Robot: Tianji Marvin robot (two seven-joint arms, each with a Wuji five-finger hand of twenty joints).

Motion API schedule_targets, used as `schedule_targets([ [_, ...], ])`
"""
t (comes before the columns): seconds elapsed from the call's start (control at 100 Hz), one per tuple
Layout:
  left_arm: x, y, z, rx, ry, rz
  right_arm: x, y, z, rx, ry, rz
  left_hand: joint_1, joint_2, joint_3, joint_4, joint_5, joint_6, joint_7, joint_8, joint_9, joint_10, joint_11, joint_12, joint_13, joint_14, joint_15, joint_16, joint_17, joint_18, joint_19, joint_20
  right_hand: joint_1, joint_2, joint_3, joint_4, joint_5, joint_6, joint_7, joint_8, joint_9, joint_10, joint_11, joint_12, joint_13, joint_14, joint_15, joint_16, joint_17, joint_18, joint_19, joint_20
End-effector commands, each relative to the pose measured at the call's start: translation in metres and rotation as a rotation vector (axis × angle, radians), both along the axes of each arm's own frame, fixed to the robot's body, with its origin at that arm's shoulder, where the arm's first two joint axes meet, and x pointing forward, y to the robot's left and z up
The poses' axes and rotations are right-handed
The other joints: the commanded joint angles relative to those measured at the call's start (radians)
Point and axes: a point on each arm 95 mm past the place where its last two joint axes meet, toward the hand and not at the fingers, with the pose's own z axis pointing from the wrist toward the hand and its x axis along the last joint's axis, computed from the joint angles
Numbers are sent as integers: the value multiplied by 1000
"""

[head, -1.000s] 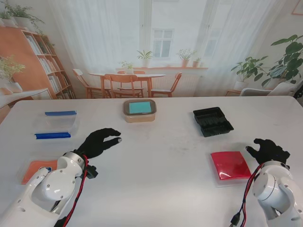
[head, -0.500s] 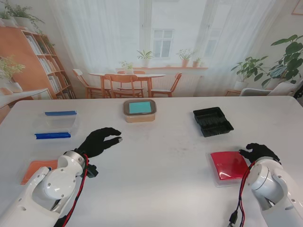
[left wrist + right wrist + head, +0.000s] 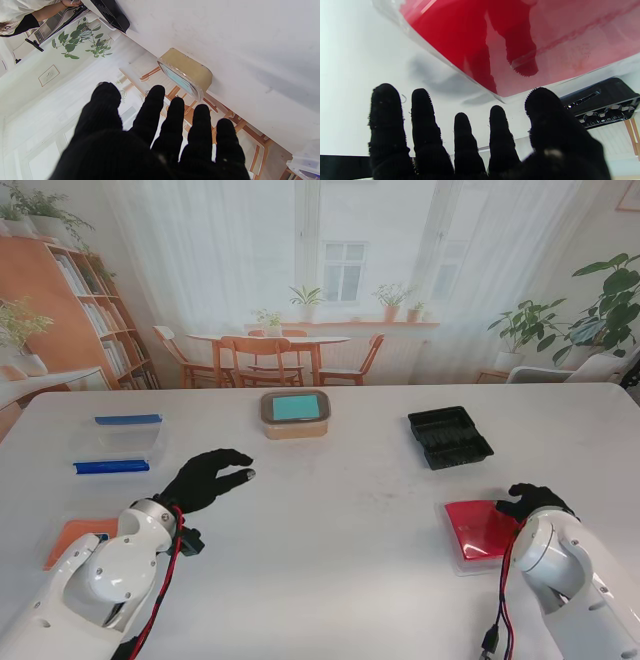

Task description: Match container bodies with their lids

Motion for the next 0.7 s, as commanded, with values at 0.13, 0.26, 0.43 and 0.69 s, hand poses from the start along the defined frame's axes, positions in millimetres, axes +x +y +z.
schedule_targets([
  [0.13, -4, -1, -3, -1, 9, -3, 1, 9, -3, 26, 38, -2, -28, 20, -21, -19, -13, -22, -13, -9, -19, -21, -19, -13, -29, -18, -29, -7, -16, -4, 6, -3, 17, -25, 24, 9, -39, -1, 7, 43, -53, 47, 91, 28, 87, 41, 93, 35, 127, -11, 79, 16],
  [0.26, -4, -1, -3, -5, 10, -5, 1, 14, -3, 37, 50, -2, -30, 20, -22, -19, -13, -23, -12, -8, -19, -20, -19, -13, -28, -19, -29, -7, -16, -4, 5, -3, 26, -45, 35, 12, -45, 6, 10, 58, -39, 79, 149, 48, 125, 46, 124, 40, 188, -22, 98, 2],
  [0.43, -5, -1, -4, -16, 8, -1, -1, 24, -3, 52, 75, 8, -28, 20, -21, -19, -14, -23, -12, -7, -19, -20, -19, -13, -29, -19, -30, -7, -16, -4, 4, -2, 25, -54, 47, 14, -88, 26, -2, 70, 24, 181, 194, 67, 193, 50, 172, 54, 271, -55, 130, -15],
  [0.69, -6, -4, -5, -37, 8, -3, -7, 39, -4, 66, 76, 30, -29, 21, -21, -19, -14, -25, -10, -6, -19, -18, -20, -13, -29, -18, -30, -7, -16, -4, 2, -1, 14, -56, 54, 16, -109, 116, 4, 94, 90, 192, 243, 92, 240, 58, 211, 66, 337, -86, 162, -41],
])
